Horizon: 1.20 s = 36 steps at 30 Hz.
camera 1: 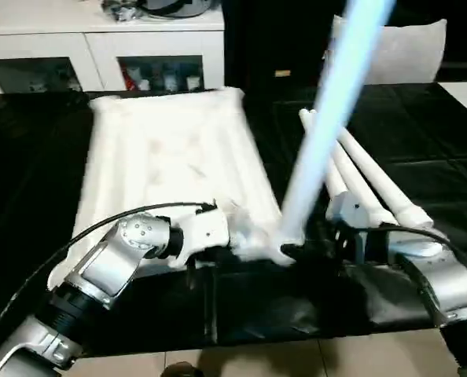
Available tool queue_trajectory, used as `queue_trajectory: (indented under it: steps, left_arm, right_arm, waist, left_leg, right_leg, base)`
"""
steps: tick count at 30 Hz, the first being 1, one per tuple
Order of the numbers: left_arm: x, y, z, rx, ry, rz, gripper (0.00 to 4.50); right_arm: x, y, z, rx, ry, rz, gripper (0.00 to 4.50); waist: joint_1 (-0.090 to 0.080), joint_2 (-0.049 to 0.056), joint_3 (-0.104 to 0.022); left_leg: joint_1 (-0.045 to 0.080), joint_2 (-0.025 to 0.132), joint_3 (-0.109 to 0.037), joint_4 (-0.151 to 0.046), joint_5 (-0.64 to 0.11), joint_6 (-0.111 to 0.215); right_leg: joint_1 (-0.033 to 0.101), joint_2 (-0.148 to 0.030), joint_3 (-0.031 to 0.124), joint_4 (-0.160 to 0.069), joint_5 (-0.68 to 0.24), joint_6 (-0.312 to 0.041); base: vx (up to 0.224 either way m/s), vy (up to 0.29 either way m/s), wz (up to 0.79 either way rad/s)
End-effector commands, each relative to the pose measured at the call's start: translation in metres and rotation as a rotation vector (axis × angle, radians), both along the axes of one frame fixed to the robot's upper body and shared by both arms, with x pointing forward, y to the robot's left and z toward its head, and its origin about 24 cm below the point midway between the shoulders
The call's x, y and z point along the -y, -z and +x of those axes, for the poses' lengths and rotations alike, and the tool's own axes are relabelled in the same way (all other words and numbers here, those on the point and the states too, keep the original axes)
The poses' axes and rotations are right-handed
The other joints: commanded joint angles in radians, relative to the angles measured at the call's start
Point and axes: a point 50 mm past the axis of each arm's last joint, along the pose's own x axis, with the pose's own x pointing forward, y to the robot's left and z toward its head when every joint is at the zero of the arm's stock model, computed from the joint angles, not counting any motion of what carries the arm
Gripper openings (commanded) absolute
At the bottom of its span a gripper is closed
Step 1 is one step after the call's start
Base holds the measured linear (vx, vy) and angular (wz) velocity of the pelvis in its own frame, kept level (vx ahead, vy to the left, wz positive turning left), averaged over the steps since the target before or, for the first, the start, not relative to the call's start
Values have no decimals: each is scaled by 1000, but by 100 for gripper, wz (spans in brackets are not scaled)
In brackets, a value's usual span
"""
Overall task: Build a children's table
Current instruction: Rotate leg to tighten
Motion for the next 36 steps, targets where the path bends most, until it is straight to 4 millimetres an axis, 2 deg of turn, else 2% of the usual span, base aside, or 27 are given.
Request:
queue_trajectory:
  steps: [1, 5, 9, 16, 21, 23, 26, 27, 28, 29, 31, 32, 33, 34, 35, 36]
  left_arm:
    - [6, 4, -7, -25, 91, 30, 0]
    - [6, 4, -7, -25, 111, 34, 0]
    - [6, 3, -7, -29, 122, 35, 0]
    - [4, 4, -7, -37, 125, 40, 0]
    - [3, 5, -8, -48, 102, 28, 0]
    - [4, 5, -7, -56, 64, 4, 0]
    - [5, 4, -7, -62, 28, -19, 0]
    - [6, 2, -1, -41, -79, -60, 0]
    - [6, 2, -1, -41, -79, -60, 0]
    - [7, 0, 4, -22, -175, -93, 0]
    - [11, -3, 7, -14, -271, -130, 0]
    - [14, -4, 8, -15, -304, -145, 0]
    - [19, -6, 10, -10, -374, -175, 0]
    - [21, -6, 11, -7, -396, -184, 0]
    - [28, -9, 13, 4, -478, -215, 0]
    - [28, -9, 13, 4, -478, -215, 0]
  right_arm:
    - [-1, -3, 2, 8, -24, 6, 416]
    - [-4, -2, -1, -24, -67, 29, 373]
    - [-4, 1, -2, -51, -84, 32, 354]
    - [-4, 9, -5, -107, -79, 47, 286]
    - [-9, 13, -7, -151, -52, 103, 268]
    - [-16, 16, -8, -184, -35, 136, 266]
    - [-22, 18, -10, -210, -22, 162, 265]
    - [-34, 24, -5, -238, 62, 176, 265]
    - [-34, 24, -5, -238, 62, 176, 264]
    - [-44, 28, 0, -253, 142, 191, 264]
    - [-55, 29, 9, -263, 235, 233, 264]
    - [-59, 29, 12, -270, 268, 248, 263]
    - [-67, 32, 17, -280, 334, 260, 263]
    - [-69, 32, 19, -285, 358, 265, 263]
    - [-79, 35, 25, -310, 452, 282, 261]
    - [-79, 35, 25, -310, 452, 282, 259]
  waist:
    - [-6, -9, -58]
    - [-4, -8, -60]
    - [-2, -9, -62]
    - [-1, -9, -63]
    - [-2, -8, -62]
    - [-2, -11, -60]
    - [-4, -8, -56]
    - [-7, -8, -52]
    - [-12, -8, -48]
    - [-12, -5, -50]
    - [-30, -10, -47]
    - [-34, -10, -46]
    - [-40, -17, -45]
    - [-45, -15, -45]
    - [-50, -17, -45]
    - [-54, -16, -45]
  left_leg:
    - [19, 60, -10, -56, -31, 137]
    - [18, 59, -10, -53, -20, 145]
    - [18, 58, -9, -50, -5, 153]
    - [18, 58, -9, -49, -3, 153]
    - [17, 58, -10, -50, -19, 144]
    - [17, 58, -9, -52, -38, 135]
    - [18, 60, -10, -58, -75, 112]
    - [20, 60, -9, -64, -121, 86]
    - [19, 58, -9, -69, -141, 68]
    - [23, 59, -10, -70, -160, 56]
    - [19, 56, -11, -80, -213, 12]
    - [20, 56, -11, -81, -223, 3]
    - [18, 56, -11, -83, -230, -6]
    - [18, 55, -10, -83, -232, -11]
    - [21, 55, -8, -82, -231, -14]
    - [20, 54, -8, -82, -218, -16]
  right_leg:
    - [29, -66, 51, -55, 202, -286]
    - [29, -66, 51, -53, 212, -290]
    - [30, -66, 51, -50, 225, -294]
    - [30, -66, 51, -49, 222, -297]
    - [29, -66, 50, -49, 202, -299]
    - [29, -67, 52, -51, 178, -298]
    - [26, -67, 53, -55, 122, -294]
    - [26, -67, 55, -60, 66, -287]
    - [24, -66, 56, -62, 32, -282]
    - [23, -67, 56, -64, 9, -278]
    - [24, -68, 57, -71, -83, -260]
    - [23, -67, 59, -72, -102, -254]
    - [21, -67, 62, -75, -123, -243]
    - [19, -67, 63, -72, -126, -244]
    - [14, -66, 66, -76, -139, -241]
    - [12, -65, 67, -77, -134, -240]
  base:
    - [0, 0, 0]
    - [0, 0, 0]
    - [0, 0, 0]
    - [0, 0, 0]
    - [0, 0, 0]
    - [0, 0, 0]
    - [0, 0, 0]
    - [0, 0, 0]
    - [0, 0, 0]
    - [0, 0, 0]
    - [0, 0, 0]
    - [0, 0, 0]
    - [0, 0, 0]
    - [0, 0, 0]
    - [0, 0, 0]
    - [0, 0, 0]
